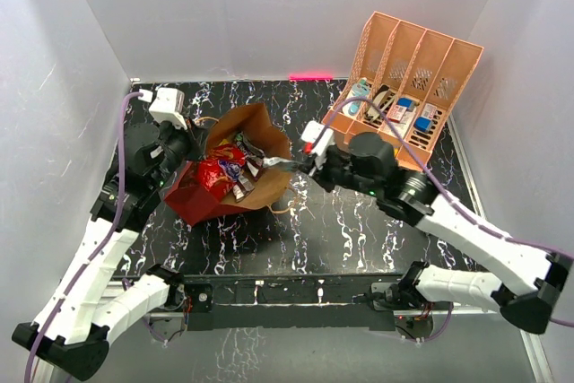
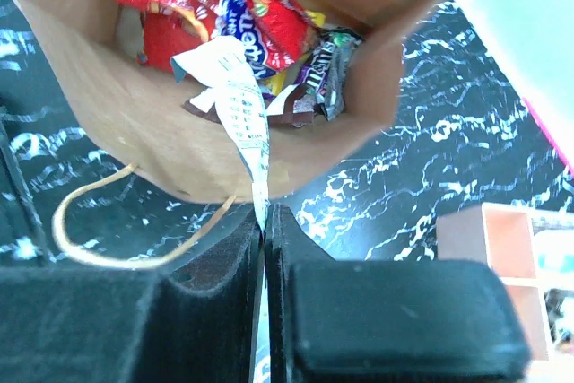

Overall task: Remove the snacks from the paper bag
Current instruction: Take out the snack from the paper bag, then place the snack at the center of the board.

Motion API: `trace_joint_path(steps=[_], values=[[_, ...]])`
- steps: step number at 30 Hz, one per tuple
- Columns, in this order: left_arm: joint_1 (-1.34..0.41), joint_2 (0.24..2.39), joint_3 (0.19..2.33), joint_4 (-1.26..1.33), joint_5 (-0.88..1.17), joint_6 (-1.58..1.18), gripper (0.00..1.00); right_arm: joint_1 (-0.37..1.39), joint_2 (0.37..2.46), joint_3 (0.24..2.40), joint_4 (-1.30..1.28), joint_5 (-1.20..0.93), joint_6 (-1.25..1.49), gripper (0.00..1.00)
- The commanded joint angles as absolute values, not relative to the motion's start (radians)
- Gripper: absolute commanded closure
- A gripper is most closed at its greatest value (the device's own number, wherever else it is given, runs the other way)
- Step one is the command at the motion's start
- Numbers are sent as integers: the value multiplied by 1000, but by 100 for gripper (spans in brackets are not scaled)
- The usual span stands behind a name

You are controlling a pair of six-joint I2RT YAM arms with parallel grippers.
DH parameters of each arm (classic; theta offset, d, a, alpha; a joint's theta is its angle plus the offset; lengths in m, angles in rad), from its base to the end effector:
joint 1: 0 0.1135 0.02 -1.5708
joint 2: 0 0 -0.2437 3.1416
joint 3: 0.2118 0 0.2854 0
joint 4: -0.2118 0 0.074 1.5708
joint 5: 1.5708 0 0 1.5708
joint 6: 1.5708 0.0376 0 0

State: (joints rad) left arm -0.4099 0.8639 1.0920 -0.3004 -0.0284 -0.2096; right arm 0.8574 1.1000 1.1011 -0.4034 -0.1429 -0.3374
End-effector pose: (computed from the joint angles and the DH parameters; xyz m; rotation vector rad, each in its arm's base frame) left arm 0.2125 -0.0912 0.4123 0.1443 1.6559 -0.4488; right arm 0.1862 0.2234 0.3474 -1.2020 1.5987 0.4778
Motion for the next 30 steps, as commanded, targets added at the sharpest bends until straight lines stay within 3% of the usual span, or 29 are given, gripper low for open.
trace_joint_path(steps=[1,11,16,20,26,30], values=[[-416,869,1135,-302,-70,-221,100,859,953,1150,-444,11,-44,92],[-416,862,1142,-323,-92,-224,100,859,807,1067,-471,568,-82,92],[-416,848,1144,-321,-107,-224,100,856,874,1008,-477,638,-132,92],[-416,846,1152,-317,-114,-215,100,800,965,933,-420,598,-232,92],[-415,845,1153,-318,-97,-216,100,585,1077,849,-315,291,-290,92],[-415,846,1151,-320,-91,-219,100,542,1150,796,-253,291,-364,92]])
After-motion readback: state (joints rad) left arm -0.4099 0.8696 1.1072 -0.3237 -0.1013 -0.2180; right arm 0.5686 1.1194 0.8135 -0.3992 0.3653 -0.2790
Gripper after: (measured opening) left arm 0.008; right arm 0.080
